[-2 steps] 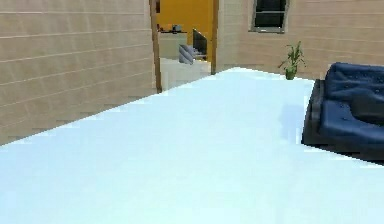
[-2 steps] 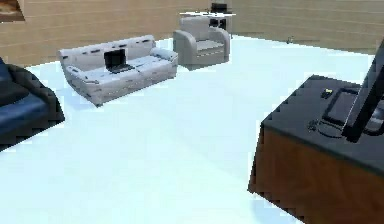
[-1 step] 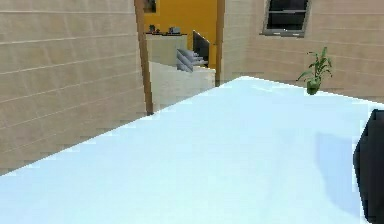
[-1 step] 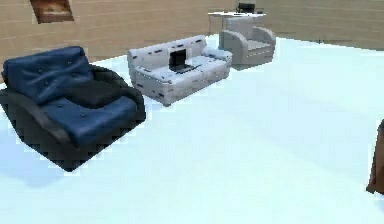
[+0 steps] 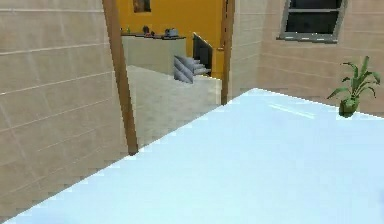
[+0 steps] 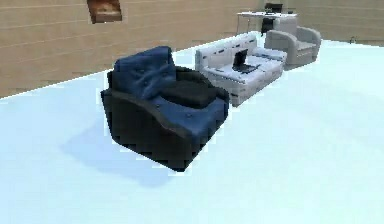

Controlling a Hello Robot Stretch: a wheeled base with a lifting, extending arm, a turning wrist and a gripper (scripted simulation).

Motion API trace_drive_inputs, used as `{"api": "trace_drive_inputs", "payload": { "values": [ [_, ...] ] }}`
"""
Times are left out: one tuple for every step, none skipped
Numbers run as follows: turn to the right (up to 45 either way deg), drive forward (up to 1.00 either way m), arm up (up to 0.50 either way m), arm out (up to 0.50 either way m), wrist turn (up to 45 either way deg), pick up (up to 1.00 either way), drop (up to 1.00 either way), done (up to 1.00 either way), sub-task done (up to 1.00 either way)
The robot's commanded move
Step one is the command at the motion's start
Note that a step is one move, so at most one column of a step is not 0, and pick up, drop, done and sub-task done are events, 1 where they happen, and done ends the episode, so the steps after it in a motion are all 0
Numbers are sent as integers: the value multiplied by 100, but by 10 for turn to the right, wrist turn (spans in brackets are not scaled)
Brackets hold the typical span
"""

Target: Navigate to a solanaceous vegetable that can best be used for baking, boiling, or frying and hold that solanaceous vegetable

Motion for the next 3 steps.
{"api": "trace_drive_inputs", "payload": {
  "values": [
    [0, 100, 0, 0, 0, 0, 0, 0, 0],
    [0, 70, 0, 0, 0, 0, 0, 0, 0],
    [-150, 0, 0, 0, 0, 0, 0, 0, 0]
  ]
}}
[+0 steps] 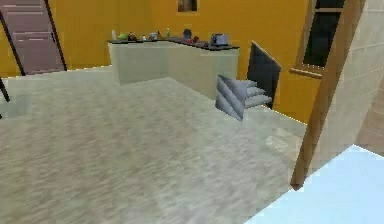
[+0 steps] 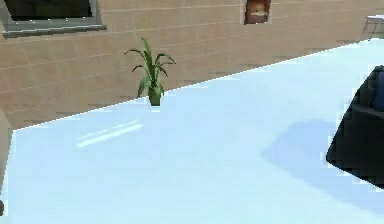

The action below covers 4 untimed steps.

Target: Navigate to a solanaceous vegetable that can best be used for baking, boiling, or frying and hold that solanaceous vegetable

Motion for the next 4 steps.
{"api": "trace_drive_inputs", "payload": {
  "values": [
    [0, 100, 0, 0, 0, 0, 0, 0, 0],
    [0, 100, 0, 0, 0, 0, 0, 0, 0],
    [0, 85, 0, 0, 0, 0, 0, 0, 0],
    [-450, 0, 0, 0, 0, 0, 0, 0, 0]
  ]
}}
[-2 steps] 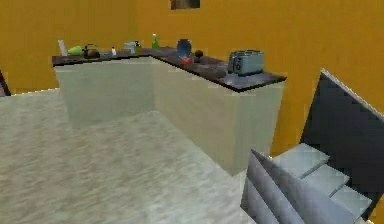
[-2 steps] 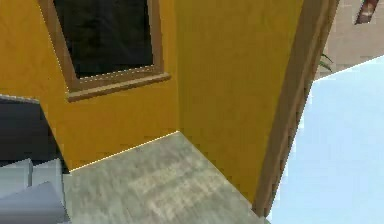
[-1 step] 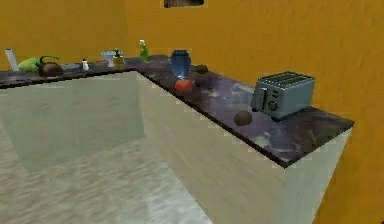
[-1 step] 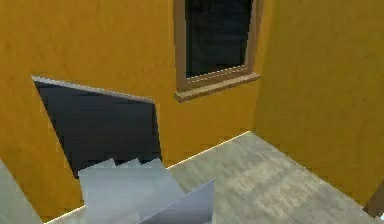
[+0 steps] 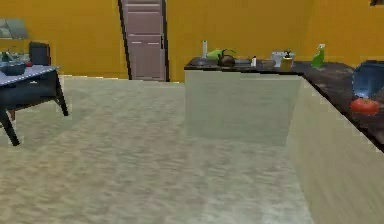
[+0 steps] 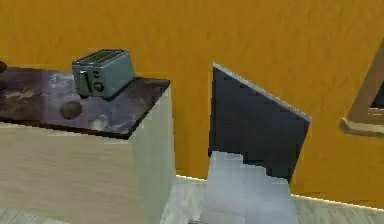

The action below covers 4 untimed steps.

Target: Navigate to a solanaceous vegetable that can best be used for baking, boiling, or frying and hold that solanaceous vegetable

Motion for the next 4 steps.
{"api": "trace_drive_inputs", "payload": {
  "values": [
    [-270, 0, 0, 0, 0, 0, 0, 0, 0],
    [450, 0, 0, 0, 0, 0, 0, 0, 0],
    [180, 0, 0, 0, 0, 0, 0, 0, 0],
    [0, 85, 0, 0, 0, 0, 0, 0, 0]
  ]
}}
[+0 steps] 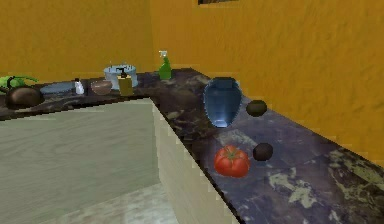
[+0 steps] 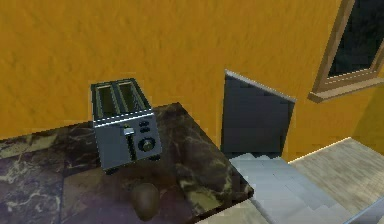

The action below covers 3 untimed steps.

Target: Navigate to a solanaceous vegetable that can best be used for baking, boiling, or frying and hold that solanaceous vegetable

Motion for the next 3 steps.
{"api": "trace_drive_inputs", "payload": {
  "values": [
    [0, 0, 50, 0, 0, 0, 0, 0, 0],
    [0, 0, 38, 0, 0, 0, 0, 0, 0],
    [0, 0, 0, 2, 0, 0, 0, 0, 0]
  ]
}}
